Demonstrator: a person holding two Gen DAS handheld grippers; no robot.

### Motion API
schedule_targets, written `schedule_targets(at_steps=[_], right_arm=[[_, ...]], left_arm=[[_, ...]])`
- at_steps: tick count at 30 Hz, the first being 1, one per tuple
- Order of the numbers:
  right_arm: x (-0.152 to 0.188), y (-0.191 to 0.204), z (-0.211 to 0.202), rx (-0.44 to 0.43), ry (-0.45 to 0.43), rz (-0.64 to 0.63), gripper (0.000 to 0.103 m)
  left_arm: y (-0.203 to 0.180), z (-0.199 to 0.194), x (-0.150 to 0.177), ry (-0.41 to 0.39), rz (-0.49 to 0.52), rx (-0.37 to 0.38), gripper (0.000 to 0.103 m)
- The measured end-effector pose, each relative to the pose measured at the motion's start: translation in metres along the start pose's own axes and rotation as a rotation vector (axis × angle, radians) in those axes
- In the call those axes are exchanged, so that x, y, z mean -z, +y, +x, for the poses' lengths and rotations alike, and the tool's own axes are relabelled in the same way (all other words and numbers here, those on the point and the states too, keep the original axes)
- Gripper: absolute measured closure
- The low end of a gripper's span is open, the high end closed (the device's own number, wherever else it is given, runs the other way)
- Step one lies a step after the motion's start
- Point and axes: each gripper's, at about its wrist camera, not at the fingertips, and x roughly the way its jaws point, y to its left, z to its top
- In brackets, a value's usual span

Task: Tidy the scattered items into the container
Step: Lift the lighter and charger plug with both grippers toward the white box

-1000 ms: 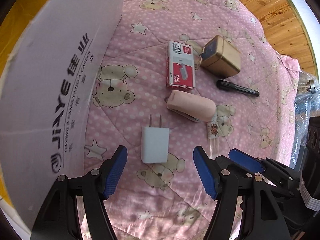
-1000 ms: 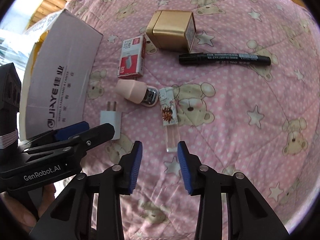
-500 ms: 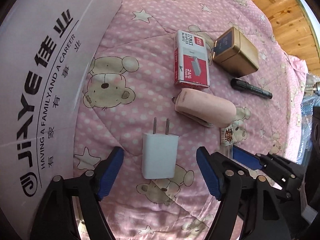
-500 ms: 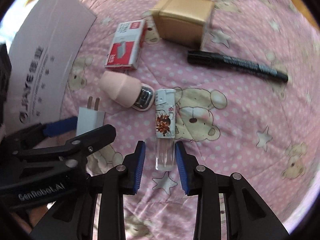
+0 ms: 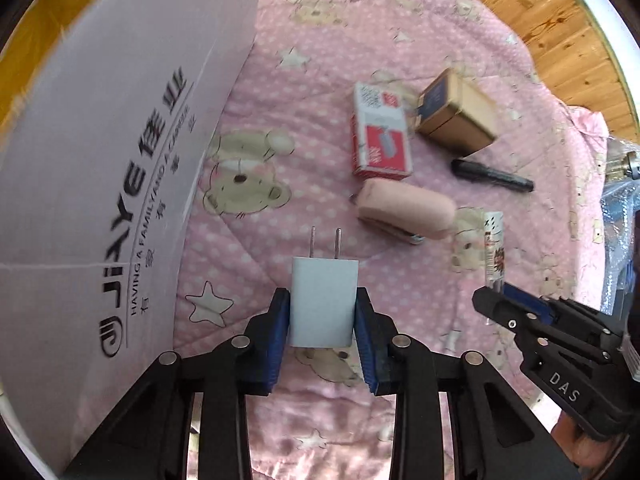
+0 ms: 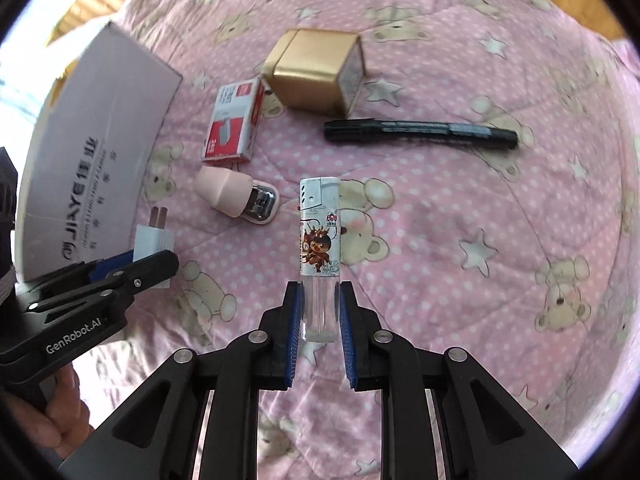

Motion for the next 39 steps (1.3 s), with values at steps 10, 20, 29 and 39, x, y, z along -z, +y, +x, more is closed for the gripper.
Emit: schedule_targets(at_steps=[10, 20, 29, 39], right_arm=[[0.019, 0.004, -0.034, -0.095, -0.031, 0.043, 0.084], [0.035, 0.022, -0.051, -0.114, -0.061, 0.017, 0.084], [0.042, 0.043, -0.061, -0.11, -0.085, -0.028, 0.084], [0.053, 0.064, -0.079, -0.094, -0.117, -0.081, 0.084]], left_arm=[[-0.021, -0.04, 0.007, -0.073, 0.044, 0.028, 0.07], [-0.03, -0.075, 0.03, -0.125, 0.056, 0.041, 0.07], [-0.029, -0.101, 0.041, -0.188, 0.05, 0.056, 0.07], [-0.023, -0.128, 0.058, -0.248, 0.035, 0.083, 0.07]])
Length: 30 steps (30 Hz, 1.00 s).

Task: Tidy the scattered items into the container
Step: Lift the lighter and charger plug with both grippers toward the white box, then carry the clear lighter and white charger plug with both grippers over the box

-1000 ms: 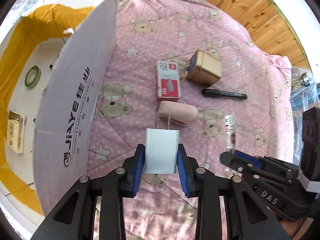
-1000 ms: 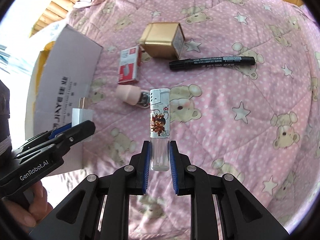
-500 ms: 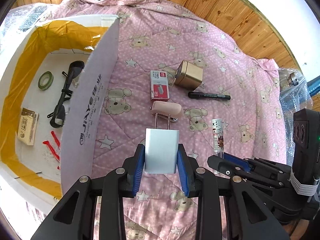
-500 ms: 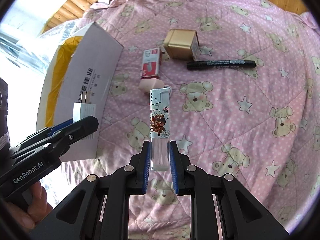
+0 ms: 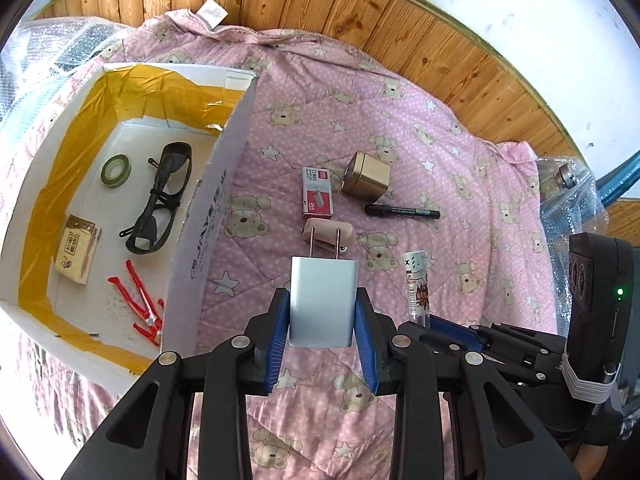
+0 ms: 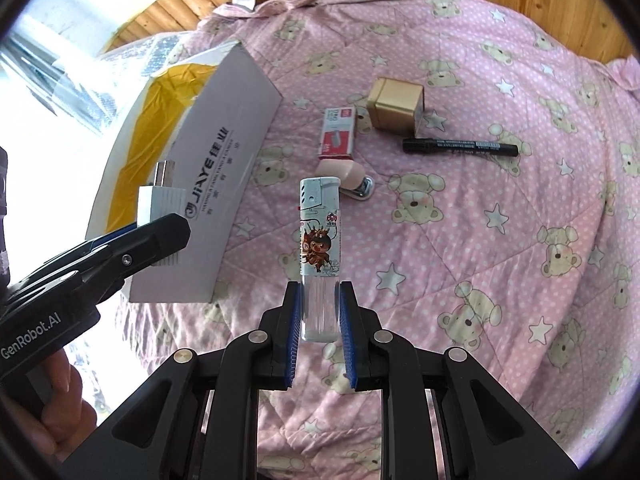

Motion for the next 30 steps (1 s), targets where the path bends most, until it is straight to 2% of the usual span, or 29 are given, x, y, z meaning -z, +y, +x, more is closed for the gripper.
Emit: schedule_targets(at_steps=[11, 30], right_arm=[[0.007, 0.027, -0.011, 0.005, -0.016, -0.057, 0.084], [0.009, 0.074, -0.022, 0.002, -0.023, -0.158, 0.084]], left_arm=[[0.016, -0.032, 0.013, -0.062, -0.034, 0.016, 0.07], [0.059, -0.06, 0.029, -0.121, -0.125, 0.028, 0.07]])
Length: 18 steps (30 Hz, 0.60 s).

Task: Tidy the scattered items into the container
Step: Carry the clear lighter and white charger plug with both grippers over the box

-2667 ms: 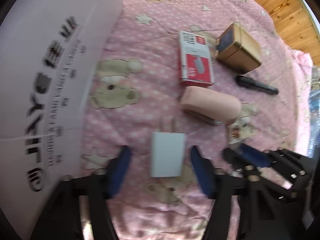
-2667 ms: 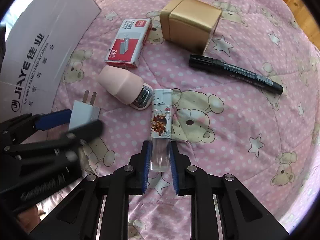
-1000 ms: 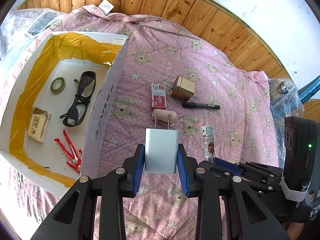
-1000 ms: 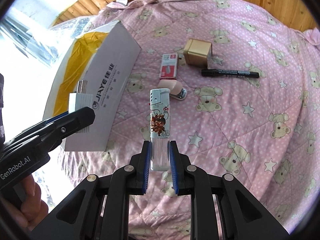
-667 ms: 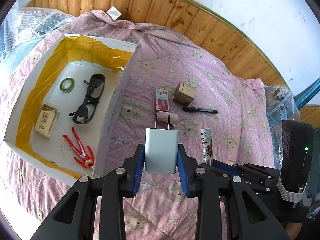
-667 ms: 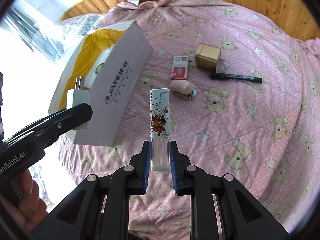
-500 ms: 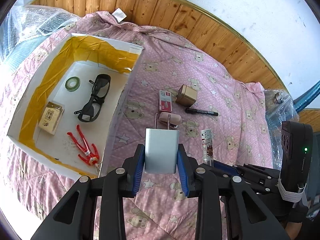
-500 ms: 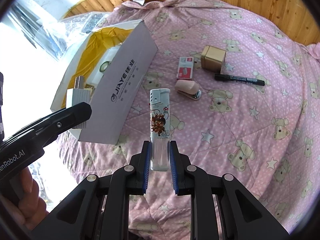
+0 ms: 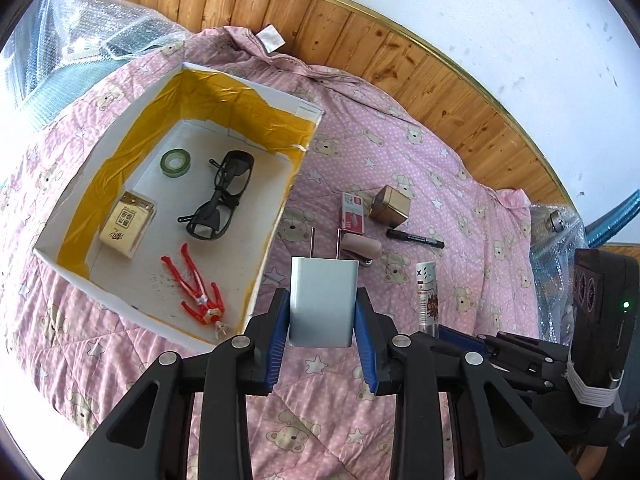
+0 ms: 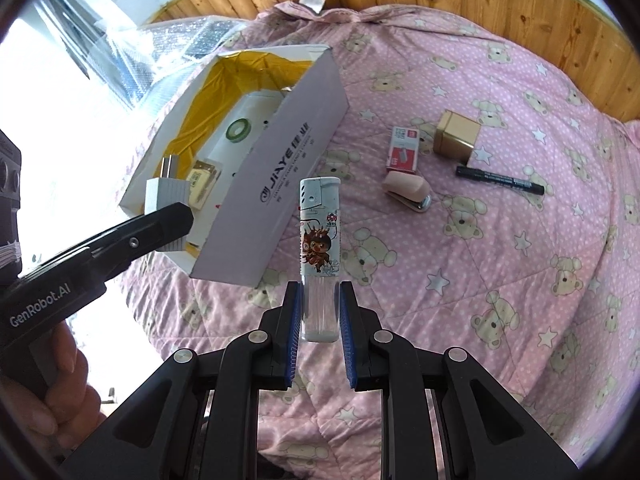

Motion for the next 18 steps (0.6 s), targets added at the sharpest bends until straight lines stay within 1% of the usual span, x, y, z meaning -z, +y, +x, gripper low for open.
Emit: schedule_targets(at_steps=[10, 18], right_arm=[[-0.02, 0.042, -0.004, -0.02, -0.014, -0.075, 0.084], [-0.036, 0.077, 0.001, -0.033, -0.012, -0.142, 0.084]], left_arm=[[0.041, -0.022, -0.003, -0.045, -0.093, -0.012, 0.07], [0.072, -0.034, -0.009, -0.076, -0.154, -0.015, 0.07]])
